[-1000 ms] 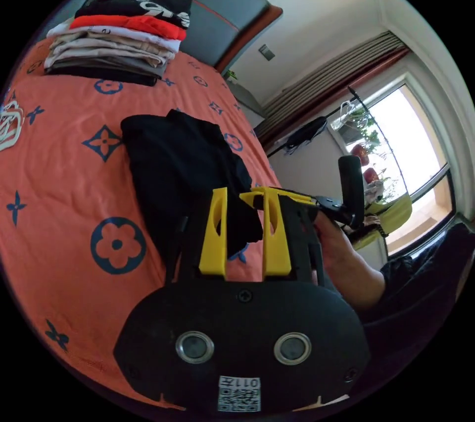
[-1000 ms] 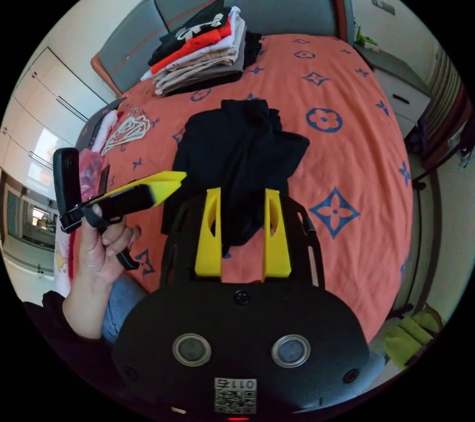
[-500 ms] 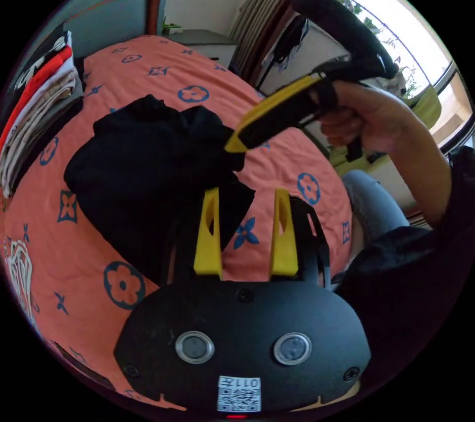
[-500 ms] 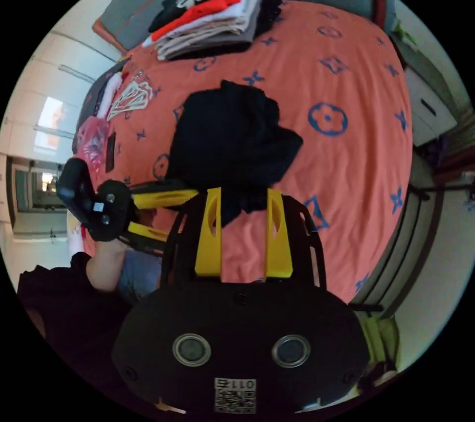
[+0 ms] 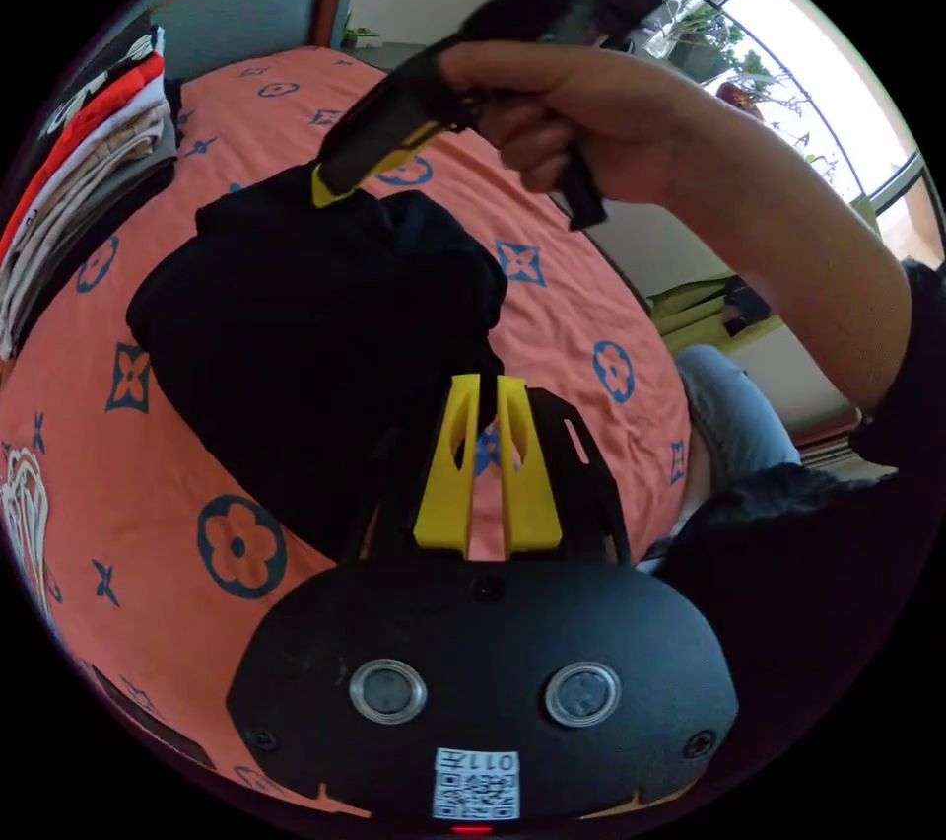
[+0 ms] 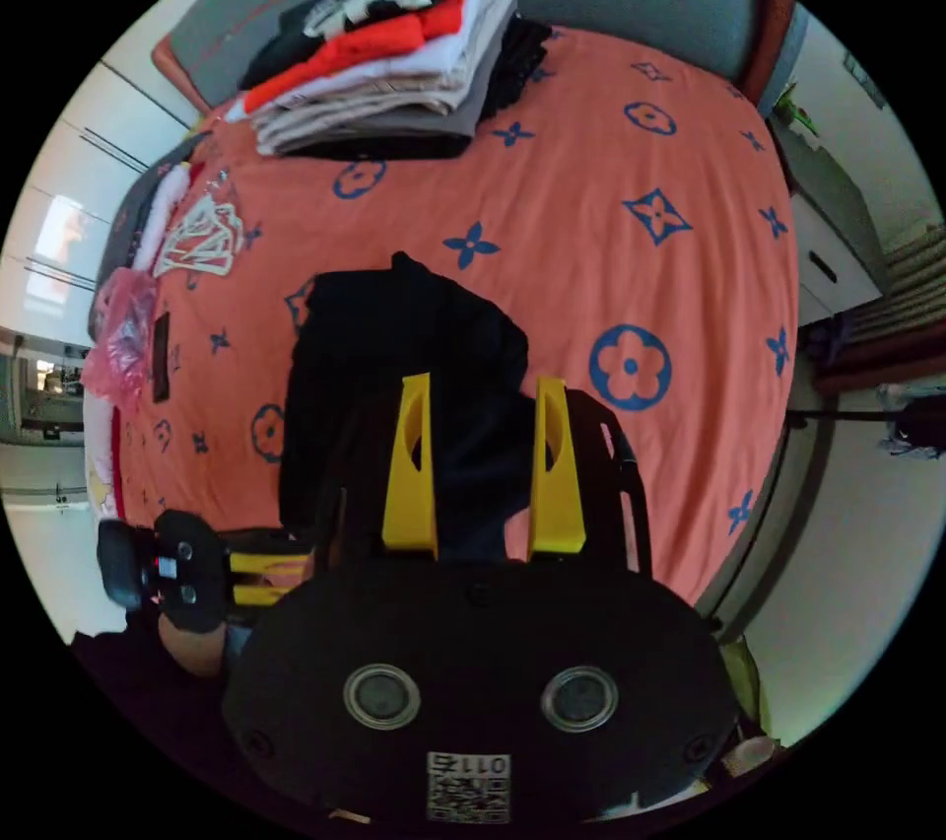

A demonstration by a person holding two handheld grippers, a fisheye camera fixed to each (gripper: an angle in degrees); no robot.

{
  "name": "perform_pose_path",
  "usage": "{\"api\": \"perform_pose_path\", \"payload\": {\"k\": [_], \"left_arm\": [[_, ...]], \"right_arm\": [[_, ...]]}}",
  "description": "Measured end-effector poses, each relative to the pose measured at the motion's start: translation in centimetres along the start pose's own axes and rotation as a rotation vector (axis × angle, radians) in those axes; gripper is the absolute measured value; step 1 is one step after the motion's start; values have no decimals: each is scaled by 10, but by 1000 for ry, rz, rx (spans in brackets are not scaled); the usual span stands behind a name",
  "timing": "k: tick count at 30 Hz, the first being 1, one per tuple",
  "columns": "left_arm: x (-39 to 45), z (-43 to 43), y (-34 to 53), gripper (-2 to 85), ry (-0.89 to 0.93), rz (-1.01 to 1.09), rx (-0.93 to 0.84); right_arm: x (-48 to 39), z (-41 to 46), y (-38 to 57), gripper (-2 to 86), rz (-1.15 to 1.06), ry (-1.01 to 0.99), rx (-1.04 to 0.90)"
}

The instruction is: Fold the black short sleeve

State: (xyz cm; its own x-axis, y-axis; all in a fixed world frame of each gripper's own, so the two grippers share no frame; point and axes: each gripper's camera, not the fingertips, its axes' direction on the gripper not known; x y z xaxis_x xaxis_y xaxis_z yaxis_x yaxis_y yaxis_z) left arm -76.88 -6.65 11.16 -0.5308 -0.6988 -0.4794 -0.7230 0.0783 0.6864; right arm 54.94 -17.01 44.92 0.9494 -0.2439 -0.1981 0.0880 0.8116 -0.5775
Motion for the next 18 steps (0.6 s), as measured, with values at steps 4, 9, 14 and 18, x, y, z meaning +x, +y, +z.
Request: {"api": "perform_pose_path", "payload": {"k": [4,9,14,18], "left_arm": [[-3,-3,2,6,81,23,-6],[-8,-16,8,5,234,38,60],[-4,-40,25,28,96,22,148],[13,-52,34,149,-103,1,256]], "right_arm": [[-4,-6,-12,39,-77,-74,-3],[-17,-29,-20,25,-145,-77,23],[-18,-25,-32,22,-110,-69,-1],[-8,-10,-36,19,-55,-67,-42]]}}
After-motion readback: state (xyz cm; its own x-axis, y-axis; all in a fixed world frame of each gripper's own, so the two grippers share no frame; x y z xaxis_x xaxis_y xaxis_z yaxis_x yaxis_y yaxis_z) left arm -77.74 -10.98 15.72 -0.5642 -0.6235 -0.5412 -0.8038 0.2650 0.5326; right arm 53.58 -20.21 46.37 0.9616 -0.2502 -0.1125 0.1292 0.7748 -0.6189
